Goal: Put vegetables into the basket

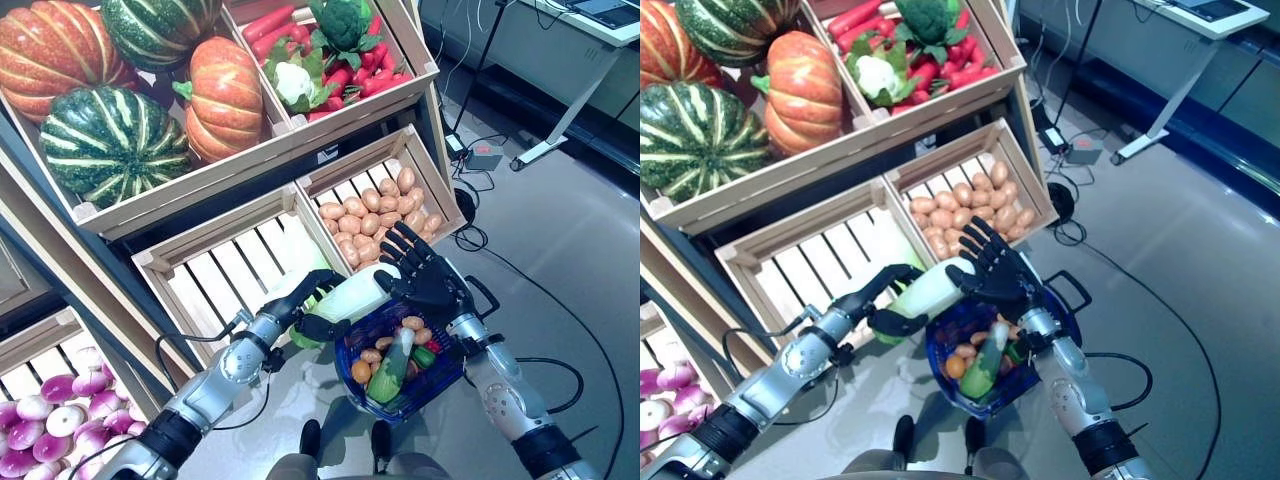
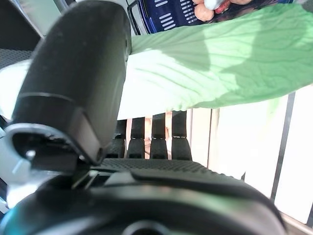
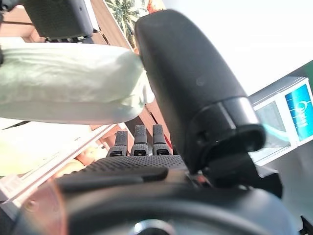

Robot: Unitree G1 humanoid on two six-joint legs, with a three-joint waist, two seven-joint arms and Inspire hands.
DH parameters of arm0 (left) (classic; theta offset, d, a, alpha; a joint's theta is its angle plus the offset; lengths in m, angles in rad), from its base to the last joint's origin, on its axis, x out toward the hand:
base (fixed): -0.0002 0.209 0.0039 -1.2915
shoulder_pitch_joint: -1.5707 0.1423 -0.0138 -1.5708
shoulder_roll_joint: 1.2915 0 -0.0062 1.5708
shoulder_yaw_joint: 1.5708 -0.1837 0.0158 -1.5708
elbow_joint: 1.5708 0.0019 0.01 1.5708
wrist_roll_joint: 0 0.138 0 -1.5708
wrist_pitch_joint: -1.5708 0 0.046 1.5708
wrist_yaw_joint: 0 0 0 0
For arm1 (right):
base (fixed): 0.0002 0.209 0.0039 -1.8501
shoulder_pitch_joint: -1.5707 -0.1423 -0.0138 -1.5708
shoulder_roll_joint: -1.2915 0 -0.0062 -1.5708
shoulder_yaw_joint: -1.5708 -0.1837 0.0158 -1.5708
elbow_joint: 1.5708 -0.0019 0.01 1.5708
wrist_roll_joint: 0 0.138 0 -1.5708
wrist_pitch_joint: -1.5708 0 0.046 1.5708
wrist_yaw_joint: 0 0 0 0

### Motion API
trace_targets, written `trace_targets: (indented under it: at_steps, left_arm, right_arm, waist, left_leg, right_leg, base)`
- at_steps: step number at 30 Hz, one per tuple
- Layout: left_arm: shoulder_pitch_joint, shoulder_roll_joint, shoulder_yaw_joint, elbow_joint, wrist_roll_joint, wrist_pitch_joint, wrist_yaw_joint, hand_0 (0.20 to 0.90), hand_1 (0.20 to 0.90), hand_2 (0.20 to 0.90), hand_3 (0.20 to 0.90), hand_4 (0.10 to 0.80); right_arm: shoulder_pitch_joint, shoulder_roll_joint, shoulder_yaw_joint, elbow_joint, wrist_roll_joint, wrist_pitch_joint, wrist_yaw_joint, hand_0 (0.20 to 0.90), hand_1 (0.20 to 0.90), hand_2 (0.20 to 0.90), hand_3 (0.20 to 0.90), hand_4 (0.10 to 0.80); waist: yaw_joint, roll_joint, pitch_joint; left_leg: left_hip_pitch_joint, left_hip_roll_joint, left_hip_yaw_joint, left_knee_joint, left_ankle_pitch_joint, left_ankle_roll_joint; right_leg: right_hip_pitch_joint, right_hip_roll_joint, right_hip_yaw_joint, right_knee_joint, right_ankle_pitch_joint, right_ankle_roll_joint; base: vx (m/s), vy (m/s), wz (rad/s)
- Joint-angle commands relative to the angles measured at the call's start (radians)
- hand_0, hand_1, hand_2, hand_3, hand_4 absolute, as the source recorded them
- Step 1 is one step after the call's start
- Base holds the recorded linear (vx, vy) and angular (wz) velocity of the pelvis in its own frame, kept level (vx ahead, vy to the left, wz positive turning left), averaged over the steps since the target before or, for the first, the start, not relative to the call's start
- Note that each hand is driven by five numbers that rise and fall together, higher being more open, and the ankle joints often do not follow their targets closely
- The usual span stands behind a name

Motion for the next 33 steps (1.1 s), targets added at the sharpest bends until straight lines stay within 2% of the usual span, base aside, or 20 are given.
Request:
trace_targets:
  at_steps: [1,4,16,25,33]
  left_arm:
    - [-0.119,0.011,0.007,-0.062,-0.059,-0.104,0.029,0.300,0.300,0.300,0.300,0.400]
    - [-0.117,0.017,0.009,-0.069,-0.068,-0.105,0.038,0.300,0.300,0.300,0.300,0.400]
    - [-0.074,0.008,0.049,-0.089,-0.101,-0.145,0.054,0.300,0.300,0.300,0.300,0.400]
    - [-0.067,-0.034,0.036,-0.085,-0.190,-0.142,0.028,0.300,0.300,0.300,0.300,0.400]
    - [-0.067,-0.058,0.006,-0.083,-0.218,-0.135,-0.028,0.300,0.300,0.300,0.300,0.400]
  right_arm:
    - [-0.037,-0.032,0.028,-0.123,0.039,-0.001,0.127,0.900,0.900,0.900,0.900,0.800]
    - [-0.049,-0.050,0.033,-0.119,0.070,0.011,0.133,0.900,0.900,0.900,0.900,0.800]
    - [-0.019,-0.032,0.035,-0.106,0.079,0.036,0.145,0.900,0.900,0.900,0.900,0.800]
    - [-0.030,0.037,0.050,-0.080,0.178,-0.026,0.142,0.900,0.900,0.900,0.900,0.800]
    - [-0.038,0.088,0.065,-0.083,0.191,-0.075,0.144,0.900,0.900,0.900,0.900,0.800]
  waist:
    - [0.012,-0.037,-0.133]
    - [0.014,-0.039,-0.135]
    - [0.017,-0.036,-0.144]
    - [0.020,-0.032,-0.147]
    - [0.018,-0.027,-0.152]
  left_leg:
    - [-0.009,-0.039,0.051,0.001,-0.046,0.036]
    - [-0.006,-0.038,0.048,0.001,-0.048,0.034]
    - [-0.004,-0.030,0.046,0.001,-0.051,0.028]
    - [-0.001,-0.025,0.043,0.001,-0.054,0.025]
    - [-0.004,-0.022,0.046,0.001,-0.054,0.023]
  right_leg:
    - [0.014,-0.059,-0.011,0.010,0.014,0.052]
    - [0.016,-0.059,-0.009,0.008,0.013,0.052]
    - [0.021,-0.064,-0.007,0.002,0.012,0.056]
    - [0.024,-0.066,-0.003,0.001,0.009,0.057]
    - [0.022,-0.068,0.002,0.001,0.008,0.057]
  base:
    - [0.000,0.000,0.00]
    - [0.000,0.000,0.00]
    - [0.000,0.000,0.00]
    - [0.000,0.000,0.00]
    - [0.000,0.000,0.00]
